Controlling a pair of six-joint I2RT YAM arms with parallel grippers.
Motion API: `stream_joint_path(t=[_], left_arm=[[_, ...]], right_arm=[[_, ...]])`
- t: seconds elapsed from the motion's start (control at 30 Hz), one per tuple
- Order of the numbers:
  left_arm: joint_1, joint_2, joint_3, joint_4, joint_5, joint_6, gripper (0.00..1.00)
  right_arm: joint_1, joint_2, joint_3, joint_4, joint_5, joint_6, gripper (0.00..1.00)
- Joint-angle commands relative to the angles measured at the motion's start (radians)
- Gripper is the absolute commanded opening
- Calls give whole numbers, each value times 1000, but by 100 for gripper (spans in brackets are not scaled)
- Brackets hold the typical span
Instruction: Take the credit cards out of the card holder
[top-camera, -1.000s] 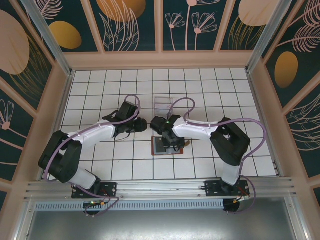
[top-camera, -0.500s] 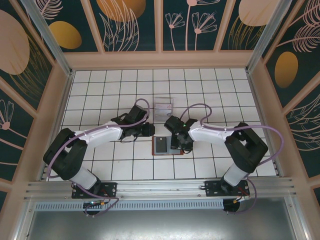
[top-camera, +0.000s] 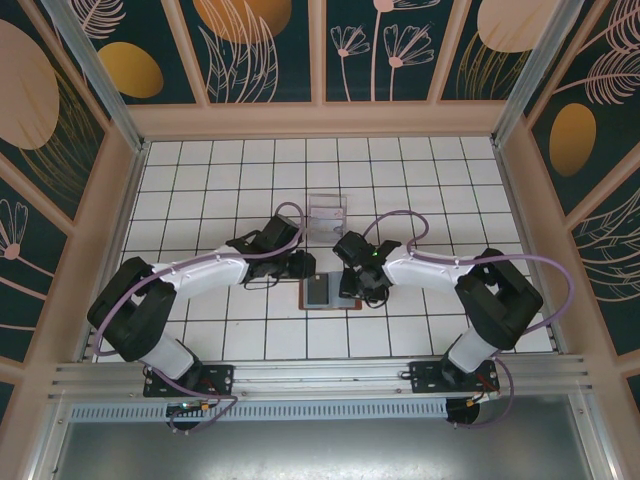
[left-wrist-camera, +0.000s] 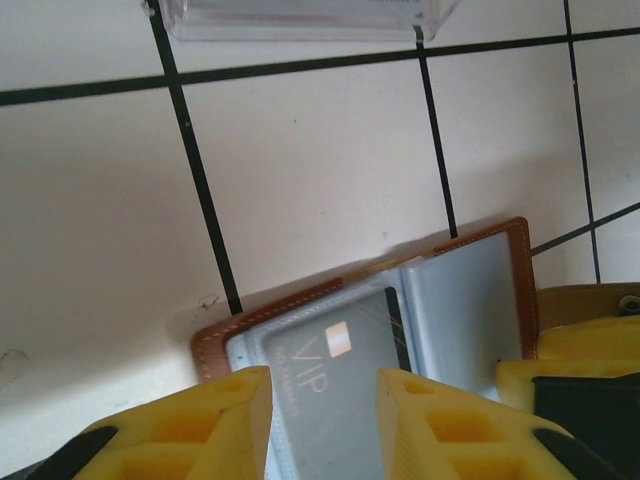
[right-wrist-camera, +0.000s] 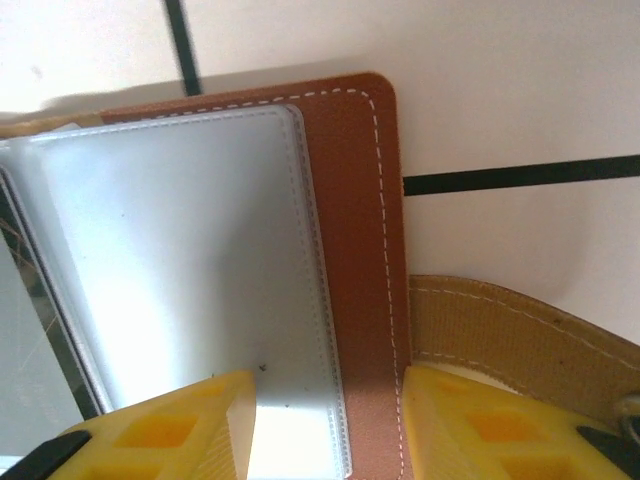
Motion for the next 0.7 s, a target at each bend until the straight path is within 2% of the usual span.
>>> stream_joint_path(t=[0.0,0.33,0.5,0.67], left_arm=[[-4,7,-27,6,12,-20,34],[-7,6,-55,-26,4,-14,32],[-11,18,-61,-25,12,-15,30],[-13,29,-69,-28,4,-15,29]], right_arm=[[13,6,-6,42,-37,9,43],[17,-6,102,-89,44,-8,43],[18,-5,145,-62,-5,-20,42],[17,14,161,45,-106,-20,39]])
